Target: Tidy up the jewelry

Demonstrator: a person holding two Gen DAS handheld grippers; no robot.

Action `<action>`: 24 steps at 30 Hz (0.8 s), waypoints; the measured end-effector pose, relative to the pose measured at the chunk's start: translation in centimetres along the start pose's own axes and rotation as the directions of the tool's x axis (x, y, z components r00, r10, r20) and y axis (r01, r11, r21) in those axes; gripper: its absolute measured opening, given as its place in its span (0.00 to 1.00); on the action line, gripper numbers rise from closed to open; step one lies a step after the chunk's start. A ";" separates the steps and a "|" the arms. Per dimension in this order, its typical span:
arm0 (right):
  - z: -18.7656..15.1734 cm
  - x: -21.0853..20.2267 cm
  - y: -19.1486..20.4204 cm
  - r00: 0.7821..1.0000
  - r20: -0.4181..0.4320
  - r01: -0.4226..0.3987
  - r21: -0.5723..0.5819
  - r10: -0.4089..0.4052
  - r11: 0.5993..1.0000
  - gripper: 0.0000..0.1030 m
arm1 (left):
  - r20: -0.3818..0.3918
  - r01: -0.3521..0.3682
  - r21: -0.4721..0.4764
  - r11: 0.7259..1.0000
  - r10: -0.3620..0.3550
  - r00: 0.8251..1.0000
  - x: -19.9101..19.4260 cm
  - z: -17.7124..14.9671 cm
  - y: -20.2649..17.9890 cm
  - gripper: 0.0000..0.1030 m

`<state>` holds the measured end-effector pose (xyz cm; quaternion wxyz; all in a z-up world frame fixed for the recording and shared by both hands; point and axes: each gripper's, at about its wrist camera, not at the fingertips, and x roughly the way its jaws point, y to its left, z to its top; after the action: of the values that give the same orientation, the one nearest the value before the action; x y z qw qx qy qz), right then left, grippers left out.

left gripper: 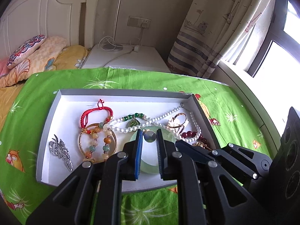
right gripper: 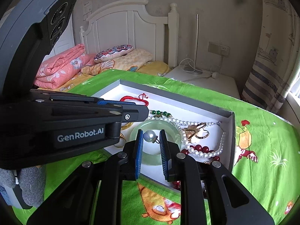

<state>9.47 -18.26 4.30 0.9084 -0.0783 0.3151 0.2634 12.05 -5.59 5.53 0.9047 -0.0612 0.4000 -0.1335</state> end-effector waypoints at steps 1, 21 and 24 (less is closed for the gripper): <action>0.1 0.2 0.0 1.000 -0.002 0.004 0.000 -0.004 1.000 0.19 | 0.003 0.003 -0.005 1.000 -0.003 1.000 0.2 0.0 0.1 0.18; -3.5 -10.1 -5.0 0.960 0.216 0.104 0.313 -0.177 0.944 0.84 | 0.414 -0.358 -0.083 0.930 0.359 0.837 -12.9 -3.7 0.1 0.98; -3.7 -12.0 -4.9 0.942 0.241 0.140 0.349 -0.232 0.927 0.84 | 0.435 -0.354 -0.088 0.931 0.356 0.827 -14.0 -4.8 -0.3 0.98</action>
<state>2.15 -28.65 8.63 0.9649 0.0812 0.2147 0.1278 -0.57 -1.84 12.23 0.9805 -0.0164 0.1880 0.0552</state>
